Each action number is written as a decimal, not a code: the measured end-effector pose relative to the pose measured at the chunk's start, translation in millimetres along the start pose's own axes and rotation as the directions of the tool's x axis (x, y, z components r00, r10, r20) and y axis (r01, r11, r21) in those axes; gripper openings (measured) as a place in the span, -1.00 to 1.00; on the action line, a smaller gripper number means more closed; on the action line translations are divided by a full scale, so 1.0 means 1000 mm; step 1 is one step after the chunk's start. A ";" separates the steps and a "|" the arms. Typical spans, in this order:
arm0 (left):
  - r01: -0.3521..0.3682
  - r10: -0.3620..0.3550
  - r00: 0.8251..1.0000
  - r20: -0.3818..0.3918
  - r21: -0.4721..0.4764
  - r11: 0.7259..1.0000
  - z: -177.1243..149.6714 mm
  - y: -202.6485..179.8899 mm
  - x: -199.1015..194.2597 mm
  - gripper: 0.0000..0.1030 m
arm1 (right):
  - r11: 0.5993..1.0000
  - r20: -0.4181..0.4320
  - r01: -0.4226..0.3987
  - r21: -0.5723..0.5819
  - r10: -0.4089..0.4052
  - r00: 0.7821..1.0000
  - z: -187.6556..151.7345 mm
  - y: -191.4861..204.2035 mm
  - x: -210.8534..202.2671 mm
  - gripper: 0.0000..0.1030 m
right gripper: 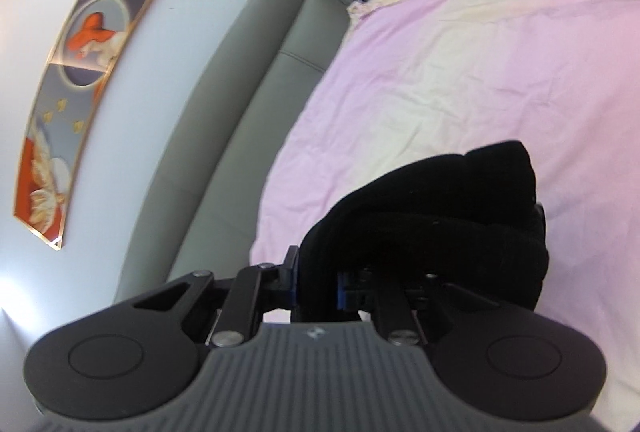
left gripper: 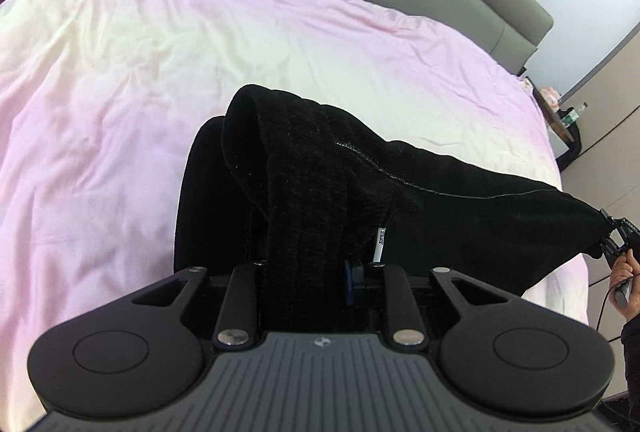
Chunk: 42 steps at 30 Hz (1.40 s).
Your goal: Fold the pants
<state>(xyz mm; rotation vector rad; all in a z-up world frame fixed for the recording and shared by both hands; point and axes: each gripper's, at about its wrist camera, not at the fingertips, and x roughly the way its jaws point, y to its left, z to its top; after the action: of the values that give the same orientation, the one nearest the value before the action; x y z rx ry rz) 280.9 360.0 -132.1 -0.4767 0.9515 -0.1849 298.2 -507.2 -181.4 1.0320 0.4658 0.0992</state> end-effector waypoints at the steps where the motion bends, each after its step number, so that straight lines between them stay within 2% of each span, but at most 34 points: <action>1: 0.002 -0.002 1.000 -0.002 0.004 1.000 0.000 -0.001 -0.003 -0.52 | 1.000 0.001 -0.017 -0.001 0.017 1.000 -0.001 0.004 -0.010 -0.76; 3: 0.003 -0.003 1.000 -0.012 0.002 1.000 0.000 0.007 -0.014 -0.52 | 0.999 -0.001 -0.030 0.035 0.030 1.000 -0.005 0.003 -0.035 -0.76; 6: -0.019 0.018 0.998 -0.056 -0.018 1.000 -0.007 0.025 -0.009 -0.51 | 0.997 -0.019 0.018 0.076 -0.016 1.000 -0.014 -0.013 -0.061 -0.76; 8: -0.094 0.094 0.990 -0.108 0.005 0.996 -0.018 0.034 0.012 -0.49 | 0.994 -0.046 0.100 0.045 -0.097 0.994 -0.026 -0.034 -0.058 -0.76; 10: -0.168 0.170 0.972 -0.165 0.028 0.985 -0.035 0.042 0.043 -0.44 | 0.985 -0.077 0.171 0.015 -0.169 0.983 -0.039 -0.061 -0.049 -0.76; 12: -0.246 0.250 0.952 -0.177 0.045 0.968 -0.049 0.047 0.060 -0.34 | 0.977 -0.092 0.211 0.037 -0.207 0.974 -0.048 -0.087 -0.048 -0.75; 14: -0.289 0.291 0.944 -0.155 0.038 0.957 -0.056 0.052 0.067 -0.15 | 0.976 -0.101 0.202 0.078 -0.194 0.976 -0.055 -0.107 -0.052 -0.75; 16: -0.309 0.309 0.940 -0.144 0.024 0.951 -0.059 0.057 0.068 0.16 | 0.979 -0.108 0.164 0.119 -0.151 0.983 -0.057 -0.118 -0.054 -0.69; 19: -0.336 0.340 0.930 -0.140 0.051 0.941 -0.055 0.054 0.060 0.24 | 0.970 -0.115 0.124 0.210 -0.101 0.988 -0.057 -0.128 -0.054 -0.55; 21: -0.389 0.401 0.907 -0.128 0.105 0.915 -0.050 0.043 0.054 0.27 | 0.956 -0.101 0.110 0.271 -0.085 0.991 -0.058 -0.132 -0.054 -0.49; 23: -0.444 0.469 0.877 -0.108 0.197 0.874 -0.045 0.022 0.045 0.35 | 0.931 -0.069 0.085 0.356 -0.065 0.996 -0.064 -0.138 -0.058 -0.42; 25: -0.491 0.528 0.847 -0.067 0.286 0.823 -0.041 -0.002 0.041 0.35 | 0.894 -0.025 0.044 0.445 -0.037 0.999 -0.068 -0.147 -0.058 -0.33; 28: -0.570 0.600 0.799 0.042 0.373 0.732 -0.036 -0.039 0.038 0.35 | 0.865 0.024 0.036 0.500 -0.055 0.998 -0.073 -0.153 -0.052 -0.33; 29: -0.586 0.612 0.788 0.069 0.389 0.711 -0.034 -0.049 0.037 0.36 | 0.852 0.037 0.038 0.521 -0.067 0.997 -0.075 -0.153 -0.050 -0.37; 31: -0.602 0.615 0.780 0.112 0.403 0.690 -0.030 -0.068 0.035 0.35 | 0.852 0.040 0.090 0.516 -0.129 0.991 -0.075 -0.145 -0.049 -0.59; 32: -0.604 0.608 0.781 0.139 0.414 0.681 -0.030 -0.078 0.034 0.35 | 0.863 0.040 0.117 0.491 -0.156 0.987 -0.073 -0.138 -0.049 -0.63; 33: -0.592 0.589 0.792 0.161 0.434 0.679 -0.031 -0.091 0.033 0.36 | 0.879 0.044 0.135 0.457 -0.174 0.984 -0.072 -0.130 -0.050 -0.68; 34: -0.558 0.549 0.819 0.169 0.458 0.692 -0.033 -0.104 0.033 0.36 | 0.896 0.054 0.140 0.422 -0.179 0.982 -0.069 -0.122 -0.051 -0.70; 36: -0.454 0.436 0.886 0.159 0.493 0.743 -0.039 -0.131 0.038 0.39 | 0.944 0.094 0.093 0.317 -0.128 0.987 -0.065 -0.106 -0.054 -0.71; 37: -0.404 0.386 0.911 0.144 0.498 0.768 -0.044 -0.144 0.045 0.42 | 0.973 0.115 0.046 0.225 -0.073 0.991 -0.062 -0.095 -0.054 -0.71; 39: -0.291 0.273 0.956 0.108 0.490 0.822 -0.054 -0.171 0.065 0.42 | 0.995 0.124 0.005 0.095 -0.017 0.992 -0.060 -0.082 -0.059 -0.71; 41: -0.157 0.147 0.987 0.057 0.446 0.881 -0.063 -0.193 0.091 0.42 | 0.991 0.106 0.017 0.130 -0.031 0.994 -0.060 -0.088 -0.059 -0.72; 42: -0.094 0.091 0.995 0.027 0.407 0.909 -0.066 -0.202 0.107 0.41 | 0.982 0.092 0.048 0.180 -0.066 0.994 -0.061 -0.097 -0.059 -0.72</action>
<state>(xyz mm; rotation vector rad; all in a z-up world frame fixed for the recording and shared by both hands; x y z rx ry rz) 299.2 123.5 -148.6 -0.0455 0.8957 -0.2883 206.9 -526.3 -270.3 1.1921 0.4204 -0.0447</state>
